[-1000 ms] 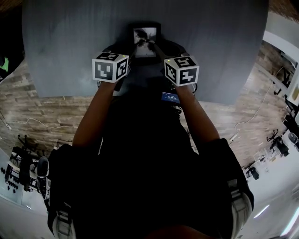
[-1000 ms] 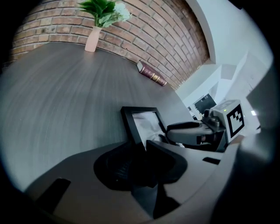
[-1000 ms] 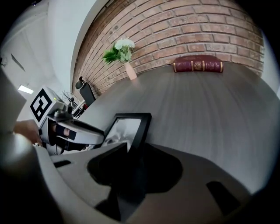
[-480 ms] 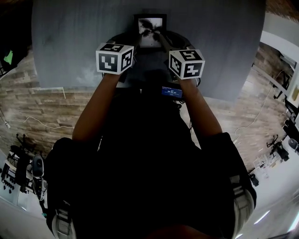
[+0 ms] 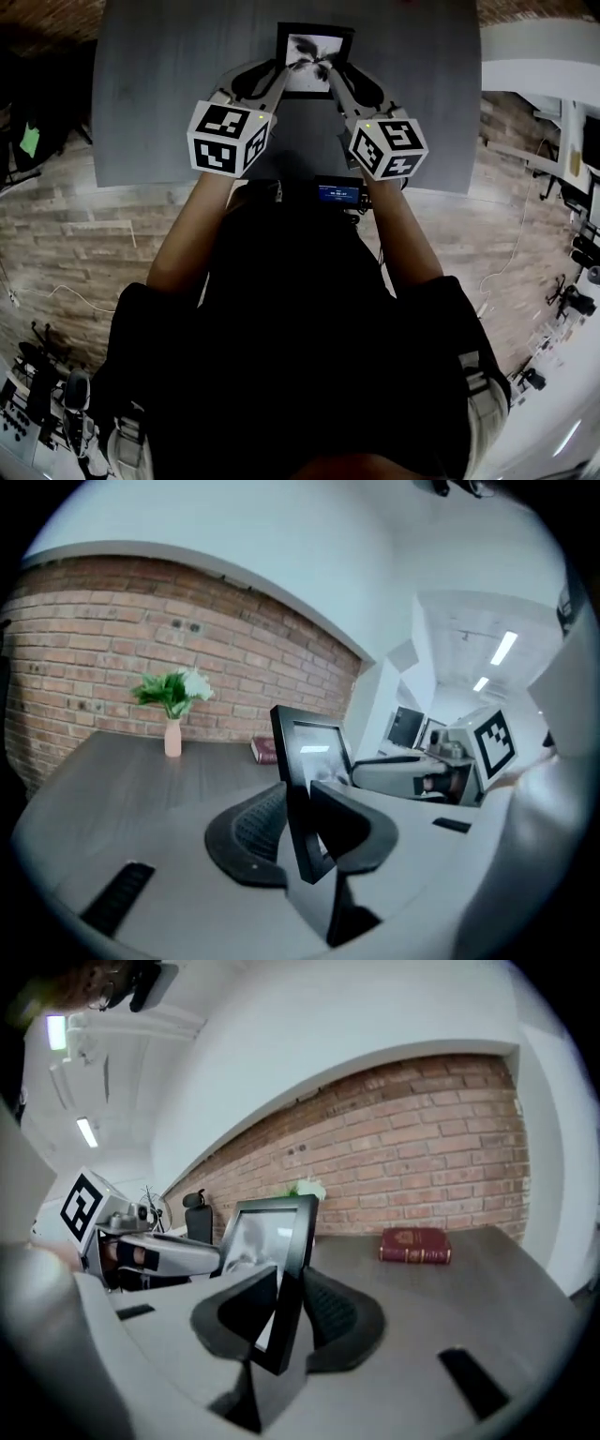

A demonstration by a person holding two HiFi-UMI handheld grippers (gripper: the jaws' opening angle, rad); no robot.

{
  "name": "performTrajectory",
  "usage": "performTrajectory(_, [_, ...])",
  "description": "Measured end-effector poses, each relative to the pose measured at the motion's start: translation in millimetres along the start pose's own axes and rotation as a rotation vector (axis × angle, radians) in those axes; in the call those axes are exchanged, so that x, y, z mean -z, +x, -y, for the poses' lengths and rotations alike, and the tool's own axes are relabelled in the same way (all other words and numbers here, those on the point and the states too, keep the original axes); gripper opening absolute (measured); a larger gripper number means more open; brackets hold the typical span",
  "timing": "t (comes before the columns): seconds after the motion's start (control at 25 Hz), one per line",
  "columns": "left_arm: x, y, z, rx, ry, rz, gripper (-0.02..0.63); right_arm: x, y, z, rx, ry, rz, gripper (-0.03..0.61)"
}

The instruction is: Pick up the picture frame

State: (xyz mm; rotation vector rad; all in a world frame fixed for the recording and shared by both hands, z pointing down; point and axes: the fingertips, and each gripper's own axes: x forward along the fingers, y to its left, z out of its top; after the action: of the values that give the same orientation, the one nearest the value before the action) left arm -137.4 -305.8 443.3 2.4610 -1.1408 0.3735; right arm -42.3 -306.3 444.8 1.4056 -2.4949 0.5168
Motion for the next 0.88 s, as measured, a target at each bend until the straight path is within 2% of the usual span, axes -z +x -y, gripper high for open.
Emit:
performTrajectory(0.2, [-54,-40,30,0.016,0.054,0.165,0.072,-56,-45,-21,0.004,-0.061,0.161,0.092])
performTrajectory(0.44, [-100,-87,58,0.008,0.116,0.315,0.071,-98,-84,-47,-0.016,-0.112,0.287,0.092])
performTrajectory(0.68, [-123,-125,81,-0.011,0.162,0.409,0.069,-117,-116,-69,-0.048,-0.127,0.381,0.092])
performTrajectory(0.88, [-122,-131,130,-0.031,0.191,0.438,0.067,-111,-161,-56,-0.071,-0.109,0.418,0.092])
